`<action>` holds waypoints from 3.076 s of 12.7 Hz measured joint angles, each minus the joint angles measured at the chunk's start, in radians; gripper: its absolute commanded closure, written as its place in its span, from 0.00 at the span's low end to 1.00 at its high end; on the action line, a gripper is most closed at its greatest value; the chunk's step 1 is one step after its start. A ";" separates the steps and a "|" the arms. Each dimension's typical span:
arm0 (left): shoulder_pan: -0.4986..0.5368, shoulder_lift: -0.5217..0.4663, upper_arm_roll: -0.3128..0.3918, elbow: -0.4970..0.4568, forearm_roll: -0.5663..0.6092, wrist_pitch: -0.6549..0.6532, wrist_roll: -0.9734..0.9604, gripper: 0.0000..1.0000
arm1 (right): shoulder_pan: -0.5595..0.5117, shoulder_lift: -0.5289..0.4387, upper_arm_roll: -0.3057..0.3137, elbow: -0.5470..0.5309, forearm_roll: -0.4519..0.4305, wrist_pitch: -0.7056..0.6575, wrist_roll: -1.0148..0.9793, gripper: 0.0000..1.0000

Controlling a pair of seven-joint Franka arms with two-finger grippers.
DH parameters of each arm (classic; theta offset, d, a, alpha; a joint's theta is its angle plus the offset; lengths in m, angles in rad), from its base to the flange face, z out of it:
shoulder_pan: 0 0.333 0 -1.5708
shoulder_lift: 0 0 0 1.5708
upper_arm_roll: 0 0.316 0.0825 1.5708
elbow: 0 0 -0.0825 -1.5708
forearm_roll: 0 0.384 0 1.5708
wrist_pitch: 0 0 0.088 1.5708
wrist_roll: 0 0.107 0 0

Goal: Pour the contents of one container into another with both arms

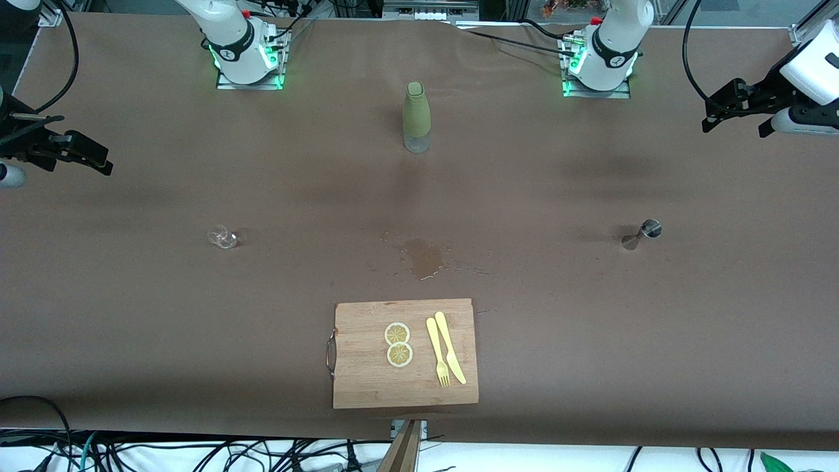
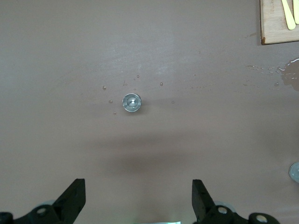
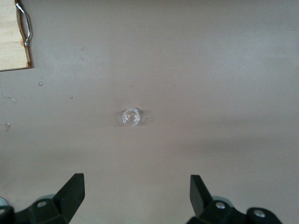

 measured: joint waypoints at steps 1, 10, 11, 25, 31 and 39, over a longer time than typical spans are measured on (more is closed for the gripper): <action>0.000 0.000 0.000 0.000 0.000 0.000 0.000 0.00 | 0.000 0.000 0.000 0.000 0.000 0.000 0.000 0.00; 0.000 0.000 0.000 -0.003 0.000 0.000 0.000 0.00 | 0.000 0.000 0.000 0.000 0.000 0.000 0.000 0.00; 0.000 0.000 0.000 -0.004 0.000 0.000 0.000 0.00 | 0.000 0.000 0.000 0.000 0.000 0.000 0.000 0.00; 0.001 0.025 0.059 -0.015 0.000 0.044 0.103 0.00 | 0.001 0.001 0.000 0.000 0.000 -0.001 0.000 0.00; 0.001 0.046 0.129 -0.015 -0.058 0.090 0.285 0.00 | 0.003 0.015 0.000 -0.002 0.000 -0.028 -0.084 0.00; 0.006 0.104 0.250 -0.050 -0.202 0.147 0.627 0.00 | 0.000 0.048 -0.005 -0.003 0.000 -0.035 -0.292 0.00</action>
